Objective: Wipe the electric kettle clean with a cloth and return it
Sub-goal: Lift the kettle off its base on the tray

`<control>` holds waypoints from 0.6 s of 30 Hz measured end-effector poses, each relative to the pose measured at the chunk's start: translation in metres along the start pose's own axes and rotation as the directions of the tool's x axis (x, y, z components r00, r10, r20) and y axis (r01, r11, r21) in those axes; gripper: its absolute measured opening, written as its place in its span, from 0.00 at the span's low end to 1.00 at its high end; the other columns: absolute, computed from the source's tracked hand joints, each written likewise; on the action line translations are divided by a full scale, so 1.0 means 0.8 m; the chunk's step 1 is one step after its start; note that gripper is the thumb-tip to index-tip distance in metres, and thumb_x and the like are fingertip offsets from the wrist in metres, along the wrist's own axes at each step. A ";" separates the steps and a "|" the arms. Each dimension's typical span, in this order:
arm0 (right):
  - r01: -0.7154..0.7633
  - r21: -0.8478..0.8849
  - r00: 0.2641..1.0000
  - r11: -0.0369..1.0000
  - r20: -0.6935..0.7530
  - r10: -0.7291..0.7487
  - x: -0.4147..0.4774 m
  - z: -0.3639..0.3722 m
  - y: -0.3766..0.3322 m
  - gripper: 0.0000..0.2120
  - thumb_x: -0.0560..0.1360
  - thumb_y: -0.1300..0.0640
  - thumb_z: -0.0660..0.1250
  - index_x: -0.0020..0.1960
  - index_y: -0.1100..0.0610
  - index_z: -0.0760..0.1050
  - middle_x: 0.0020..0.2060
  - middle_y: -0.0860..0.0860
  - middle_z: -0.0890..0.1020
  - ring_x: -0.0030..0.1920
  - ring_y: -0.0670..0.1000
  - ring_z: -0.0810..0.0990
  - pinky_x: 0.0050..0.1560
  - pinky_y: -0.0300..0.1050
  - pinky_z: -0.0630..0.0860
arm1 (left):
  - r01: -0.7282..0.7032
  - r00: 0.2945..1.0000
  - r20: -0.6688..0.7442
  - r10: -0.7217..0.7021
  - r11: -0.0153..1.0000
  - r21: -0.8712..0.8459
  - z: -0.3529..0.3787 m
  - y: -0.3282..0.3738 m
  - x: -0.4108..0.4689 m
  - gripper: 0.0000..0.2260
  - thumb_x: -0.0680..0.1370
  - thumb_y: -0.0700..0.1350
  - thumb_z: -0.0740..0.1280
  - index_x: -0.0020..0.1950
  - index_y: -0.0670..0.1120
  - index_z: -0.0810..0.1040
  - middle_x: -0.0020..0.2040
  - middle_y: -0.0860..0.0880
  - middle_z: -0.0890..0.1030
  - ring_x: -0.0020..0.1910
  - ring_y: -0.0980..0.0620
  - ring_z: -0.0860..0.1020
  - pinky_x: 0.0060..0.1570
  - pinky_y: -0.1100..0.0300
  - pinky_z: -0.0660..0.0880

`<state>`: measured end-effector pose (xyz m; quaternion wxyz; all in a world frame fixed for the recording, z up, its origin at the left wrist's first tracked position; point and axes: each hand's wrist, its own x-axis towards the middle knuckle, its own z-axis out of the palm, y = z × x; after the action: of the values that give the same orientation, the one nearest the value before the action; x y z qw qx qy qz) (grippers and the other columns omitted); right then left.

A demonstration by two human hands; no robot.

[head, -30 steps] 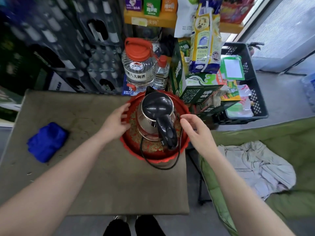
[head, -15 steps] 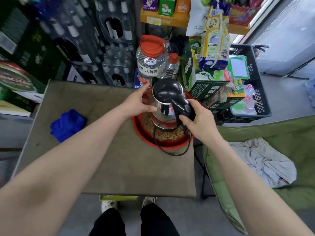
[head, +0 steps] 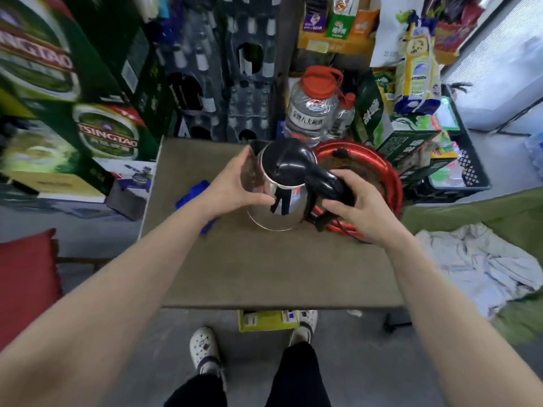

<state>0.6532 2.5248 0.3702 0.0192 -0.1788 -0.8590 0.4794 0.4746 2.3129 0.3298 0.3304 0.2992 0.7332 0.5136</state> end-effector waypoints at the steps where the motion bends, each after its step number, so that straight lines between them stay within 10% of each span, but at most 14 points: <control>1: -0.021 0.023 1.000 1.000 0.018 0.021 -0.007 0.022 -0.002 0.21 0.74 0.67 0.73 0.64 0.53 0.75 0.52 0.46 0.82 0.52 0.39 0.80 0.58 0.34 0.73 | 0.020 1.000 0.012 -0.020 1.000 -0.018 -0.010 -0.012 -0.021 0.40 0.61 0.48 0.82 0.67 0.65 0.67 0.66 0.56 0.76 0.65 0.58 0.76 0.67 0.54 0.73; 8: -0.156 0.047 0.988 0.987 0.008 0.156 -0.040 0.134 0.023 0.24 0.74 0.67 0.72 0.67 0.54 0.74 0.60 0.51 0.81 0.61 0.46 0.78 0.65 0.42 0.72 | 0.230 0.967 -0.108 -0.231 0.973 -0.023 -0.007 -0.093 -0.102 0.56 0.60 0.46 0.83 0.80 0.53 0.53 0.66 0.62 0.69 0.61 0.65 0.72 0.67 0.59 0.70; 11: -0.183 0.044 0.983 0.982 -0.008 0.183 -0.044 0.157 0.035 0.25 0.74 0.67 0.72 0.68 0.53 0.72 0.63 0.52 0.79 0.64 0.51 0.77 0.69 0.47 0.71 | 0.217 0.967 -0.133 -0.219 0.976 -0.027 0.000 -0.119 -0.108 0.48 0.61 0.45 0.83 0.75 0.56 0.61 0.63 0.64 0.73 0.54 0.76 0.73 0.63 0.63 0.69; 18: -0.169 -0.028 0.983 0.985 -0.082 0.166 -0.030 0.176 0.040 0.25 0.74 0.67 0.71 0.66 0.49 0.71 0.59 0.52 0.77 0.60 0.50 0.76 0.61 0.37 0.69 | 0.203 0.977 -0.063 -0.201 0.979 0.012 -0.021 -0.157 -0.100 0.48 0.67 0.41 0.79 0.80 0.51 0.54 0.72 0.59 0.64 0.66 0.63 0.69 0.66 0.60 0.70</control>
<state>0.6561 2.4166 0.2711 0.0100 -0.2696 -0.8477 0.4567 0.4970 2.2044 0.2286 0.3552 0.2102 0.7744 0.4795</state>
